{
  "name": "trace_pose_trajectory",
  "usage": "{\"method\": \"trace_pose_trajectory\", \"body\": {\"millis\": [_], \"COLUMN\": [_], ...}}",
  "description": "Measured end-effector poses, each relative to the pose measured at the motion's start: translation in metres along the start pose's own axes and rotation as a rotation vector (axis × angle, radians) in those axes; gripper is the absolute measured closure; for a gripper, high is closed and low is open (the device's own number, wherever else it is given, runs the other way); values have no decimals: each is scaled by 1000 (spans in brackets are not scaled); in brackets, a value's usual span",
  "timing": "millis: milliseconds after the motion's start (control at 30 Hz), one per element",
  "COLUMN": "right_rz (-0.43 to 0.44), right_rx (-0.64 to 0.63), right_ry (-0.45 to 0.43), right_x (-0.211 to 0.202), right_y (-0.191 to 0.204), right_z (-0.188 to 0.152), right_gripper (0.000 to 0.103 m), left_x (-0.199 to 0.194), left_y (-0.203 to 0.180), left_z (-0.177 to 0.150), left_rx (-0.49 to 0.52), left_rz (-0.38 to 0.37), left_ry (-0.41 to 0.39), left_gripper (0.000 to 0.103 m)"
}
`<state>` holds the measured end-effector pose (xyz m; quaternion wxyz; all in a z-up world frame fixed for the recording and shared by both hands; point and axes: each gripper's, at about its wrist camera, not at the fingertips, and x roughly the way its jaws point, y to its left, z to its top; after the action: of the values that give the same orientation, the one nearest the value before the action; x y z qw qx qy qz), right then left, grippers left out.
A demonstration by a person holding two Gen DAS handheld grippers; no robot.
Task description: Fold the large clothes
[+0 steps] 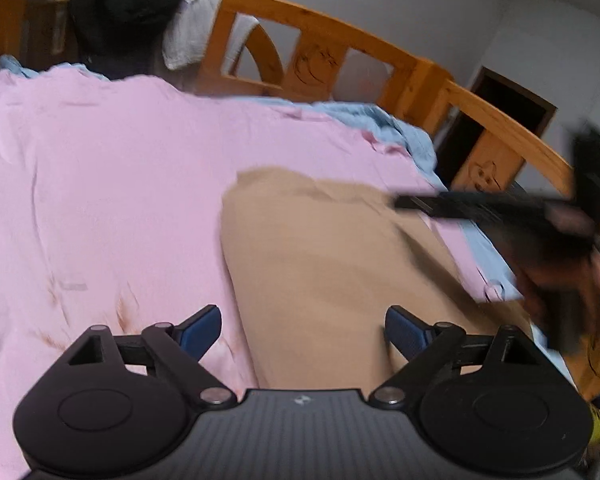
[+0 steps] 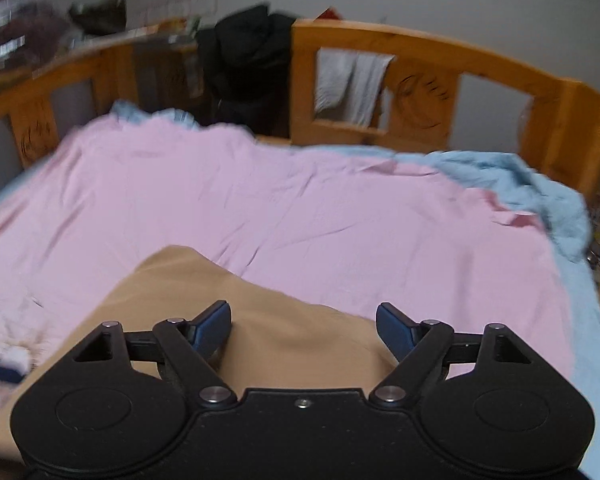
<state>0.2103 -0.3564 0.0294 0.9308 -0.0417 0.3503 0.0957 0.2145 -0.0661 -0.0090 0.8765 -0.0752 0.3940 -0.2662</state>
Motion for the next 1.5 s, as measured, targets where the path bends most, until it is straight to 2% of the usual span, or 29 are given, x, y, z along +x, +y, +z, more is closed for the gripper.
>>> {"method": "trace_pose_trajectory", "body": {"millis": [100, 200, 333, 533, 767, 867, 1067, 1167, 1300, 1400, 1500], "right_rz": [13, 30, 28, -16, -53, -55, -44, -20, -46, -66, -133], "right_rx": [12, -29, -69, -89, -87, -61, -7, 65, 104, 121, 133], "right_ry": [5, 30, 75, 109, 117, 108, 70, 106, 207, 288, 329], "right_x": [-29, -35, -16, 20, 28, 6, -79, -115, -144, -150, -146], "right_y": [-7, -5, 0, -5, -11, -18, -32, -35, -24, -12, -5], "right_z": [-16, -31, -45, -53, -56, -50, -53, -65, -88, -105, -121], "right_gripper": [20, 19, 18, 13, 12, 18, 13, 8, 7, 4, 4], "left_x": [15, 33, 55, 74, 75, 61, 18, -4, -27, -31, -28], "left_y": [3, 7, 14, 13, 6, 9, 8, 2, -10, -20, -26], "left_z": [17, 31, 37, 32, 37, 36, 15, 0, -18, -28, -35], "left_rx": [2, -22, -34, -24, 5, -40, -71, -40, 33, 120, 165], "left_rz": [55, 54, 56, 87, 119, 96, 24, 2, -26, -3, 36], "left_ry": [-9, 10, 44, 44, 25, 18, 1, -3, -2, 26, 35], "left_gripper": [11, 11, 8, 8, 8, 9, 7, 6, 4, 3, 0]}}
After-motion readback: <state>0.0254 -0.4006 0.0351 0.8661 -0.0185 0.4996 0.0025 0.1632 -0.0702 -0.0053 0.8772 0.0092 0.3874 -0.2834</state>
